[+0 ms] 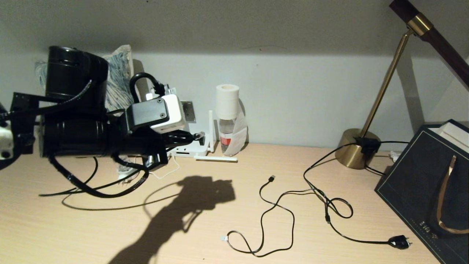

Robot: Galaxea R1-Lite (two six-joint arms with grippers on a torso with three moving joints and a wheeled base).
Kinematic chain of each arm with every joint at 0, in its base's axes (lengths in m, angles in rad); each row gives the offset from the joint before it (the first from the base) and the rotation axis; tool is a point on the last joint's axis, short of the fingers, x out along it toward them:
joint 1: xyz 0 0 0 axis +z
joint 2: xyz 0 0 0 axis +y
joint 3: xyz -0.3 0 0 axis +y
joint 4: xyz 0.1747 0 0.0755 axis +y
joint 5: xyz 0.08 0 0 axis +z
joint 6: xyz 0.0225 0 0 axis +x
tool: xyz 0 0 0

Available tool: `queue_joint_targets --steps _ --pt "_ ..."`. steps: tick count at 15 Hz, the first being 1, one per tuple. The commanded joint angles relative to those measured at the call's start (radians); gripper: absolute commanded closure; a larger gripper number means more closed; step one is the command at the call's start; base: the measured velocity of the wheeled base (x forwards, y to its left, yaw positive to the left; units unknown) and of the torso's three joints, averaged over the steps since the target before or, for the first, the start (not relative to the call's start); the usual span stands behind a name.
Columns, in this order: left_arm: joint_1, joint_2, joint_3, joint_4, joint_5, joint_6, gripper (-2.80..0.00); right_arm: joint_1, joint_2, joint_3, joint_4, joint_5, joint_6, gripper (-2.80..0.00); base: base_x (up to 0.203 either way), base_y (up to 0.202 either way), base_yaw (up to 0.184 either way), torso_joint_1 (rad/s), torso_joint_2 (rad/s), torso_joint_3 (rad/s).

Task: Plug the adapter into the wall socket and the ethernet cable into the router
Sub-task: Pick up cable, then hand it to the other hand

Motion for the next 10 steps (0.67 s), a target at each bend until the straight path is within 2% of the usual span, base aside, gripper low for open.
queue_joint_targets --steps 1,3,4,6,8,10 --pt "-0.063 0.021 -0.022 -0.005 0.01 0.007 0.0 0.0 0.002 0.035 0.0 0.001 -0.022 0.0 0.0 0.0 0.0 0.0 0.0 0.0" --pt "-0.103 0.01 -0.018 -0.007 0.037 0.009 0.0 0.0 0.009 -0.014 0.001 -0.001 -0.027 0.0 0.0 0.0 0.0 0.0 0.0 0.0" --pt "-0.111 -0.006 -0.012 -0.009 0.036 0.009 0.0 0.001 0.047 -0.094 0.01 0.004 -0.017 0.0 0.0 0.0 0.0 0.0 0.0 0.0" --pt "-0.156 0.01 -0.027 -0.025 0.037 0.007 0.0 0.024 0.222 -0.271 0.047 0.052 0.063 0.0 0.0 0.0 0.0 0.0 0.0 0.0" --pt "-0.215 0.056 -0.052 -0.053 0.056 0.004 0.0 0.057 0.506 -0.445 0.09 0.166 0.175 0.0 0.0 0.0 0.0 0.0 0.0 0.0" --pt "-0.243 0.107 -0.088 -0.063 0.065 0.003 0.0 0.079 0.793 -0.609 0.113 0.31 0.249 0.0 0.0 0.0 0.0 0.0 0.0 0.0"
